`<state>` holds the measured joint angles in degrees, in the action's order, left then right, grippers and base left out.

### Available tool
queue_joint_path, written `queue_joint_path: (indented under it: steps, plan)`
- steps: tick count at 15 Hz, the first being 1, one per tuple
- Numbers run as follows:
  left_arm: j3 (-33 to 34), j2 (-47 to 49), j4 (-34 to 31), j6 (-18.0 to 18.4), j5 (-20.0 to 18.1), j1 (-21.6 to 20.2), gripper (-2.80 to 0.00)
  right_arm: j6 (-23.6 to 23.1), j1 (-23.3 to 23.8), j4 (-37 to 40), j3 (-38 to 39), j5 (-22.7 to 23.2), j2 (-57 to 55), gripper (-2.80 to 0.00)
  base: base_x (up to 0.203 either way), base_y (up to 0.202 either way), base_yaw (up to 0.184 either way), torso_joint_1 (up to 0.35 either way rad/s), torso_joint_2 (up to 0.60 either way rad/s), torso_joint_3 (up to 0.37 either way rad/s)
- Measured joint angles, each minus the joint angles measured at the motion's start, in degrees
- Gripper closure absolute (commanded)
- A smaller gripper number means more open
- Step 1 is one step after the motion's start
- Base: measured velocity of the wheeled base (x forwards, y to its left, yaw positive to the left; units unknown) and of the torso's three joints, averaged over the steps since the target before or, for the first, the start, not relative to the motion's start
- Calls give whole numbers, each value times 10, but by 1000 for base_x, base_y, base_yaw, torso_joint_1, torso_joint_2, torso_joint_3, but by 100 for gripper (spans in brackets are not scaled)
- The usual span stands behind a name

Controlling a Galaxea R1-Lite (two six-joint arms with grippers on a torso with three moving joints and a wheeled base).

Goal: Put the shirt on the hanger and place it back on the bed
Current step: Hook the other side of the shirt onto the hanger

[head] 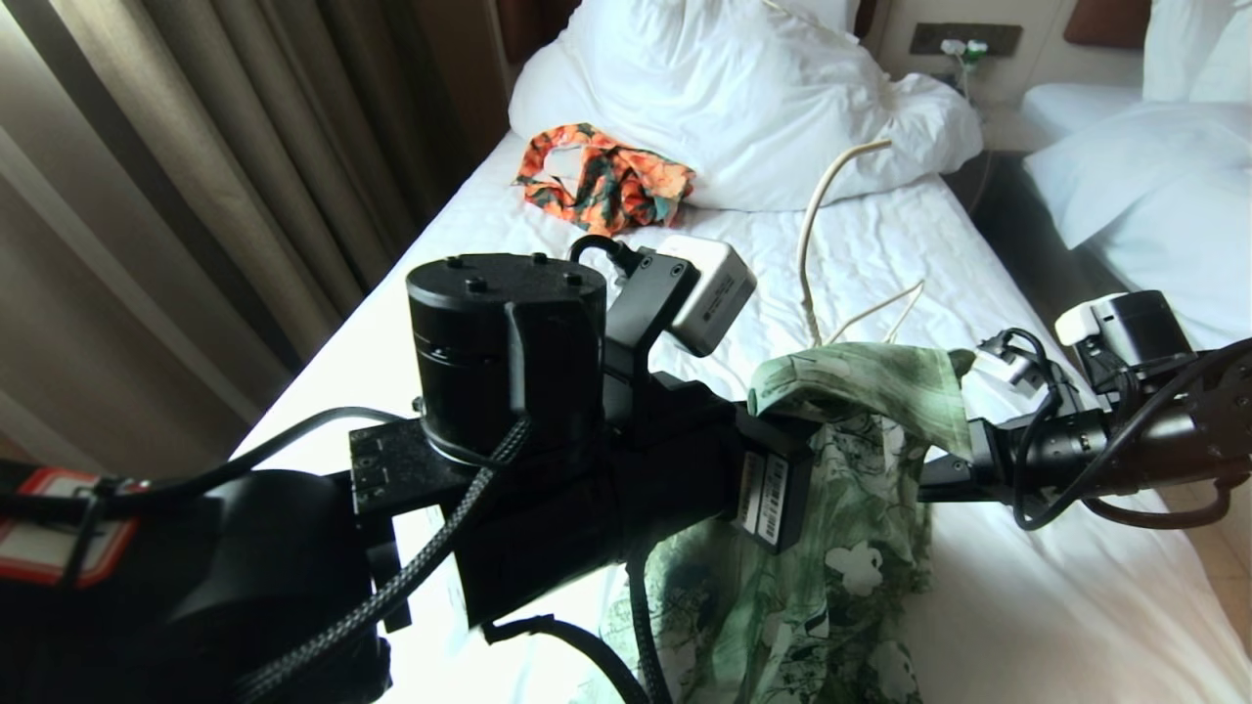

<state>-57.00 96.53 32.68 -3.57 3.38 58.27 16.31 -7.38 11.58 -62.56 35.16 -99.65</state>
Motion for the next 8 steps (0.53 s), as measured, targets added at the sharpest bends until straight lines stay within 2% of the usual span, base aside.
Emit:
queue_joint_path:
  steps: [8]
  plan:
    - [1, -10, 0, -13, 1, -3, 0, 10, -36, -91, 3, -30, -47, -280, 0, 0, 0, 0, 0, 0]
